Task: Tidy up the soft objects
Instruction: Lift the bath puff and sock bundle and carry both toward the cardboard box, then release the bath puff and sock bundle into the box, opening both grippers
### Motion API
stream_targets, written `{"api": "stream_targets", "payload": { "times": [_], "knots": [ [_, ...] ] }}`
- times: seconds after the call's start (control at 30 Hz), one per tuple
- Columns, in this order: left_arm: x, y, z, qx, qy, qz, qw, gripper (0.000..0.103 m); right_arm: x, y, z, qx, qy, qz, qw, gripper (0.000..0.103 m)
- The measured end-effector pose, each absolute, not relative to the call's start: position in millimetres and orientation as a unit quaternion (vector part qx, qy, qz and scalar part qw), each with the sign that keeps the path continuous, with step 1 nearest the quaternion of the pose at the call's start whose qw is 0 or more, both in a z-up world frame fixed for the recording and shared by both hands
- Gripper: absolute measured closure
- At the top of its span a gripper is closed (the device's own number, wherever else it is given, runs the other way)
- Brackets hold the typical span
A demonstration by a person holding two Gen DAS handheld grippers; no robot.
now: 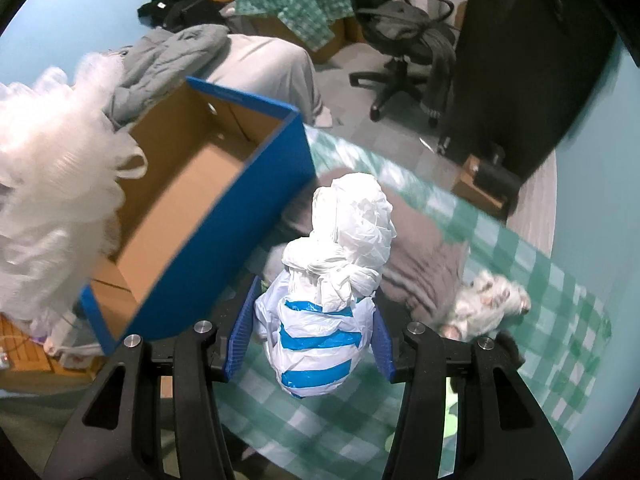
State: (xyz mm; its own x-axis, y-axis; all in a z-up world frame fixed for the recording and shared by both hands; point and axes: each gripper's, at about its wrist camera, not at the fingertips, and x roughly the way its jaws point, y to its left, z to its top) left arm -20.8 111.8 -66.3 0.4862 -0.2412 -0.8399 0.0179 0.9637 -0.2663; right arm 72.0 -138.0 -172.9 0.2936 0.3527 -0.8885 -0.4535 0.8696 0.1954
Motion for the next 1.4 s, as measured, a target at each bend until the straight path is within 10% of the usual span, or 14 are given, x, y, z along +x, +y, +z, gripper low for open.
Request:
{"api": "stream_targets", "payload": {
  "times": [1.17,1.4],
  "knots": [
    [13.5,178.3,-143.1,-0.093,0.540,0.000,0.837,0.038,100.5,-21.9,-150.2,-0.093,0.530,0.333,0.774,0.053],
    [22.7,175.5,-156.0,-0.079,0.568,0.003,0.819,0.023,105.9,-1.0,-158.0,-0.104,0.539,0.343,0.763,0.050]
  ]
}}
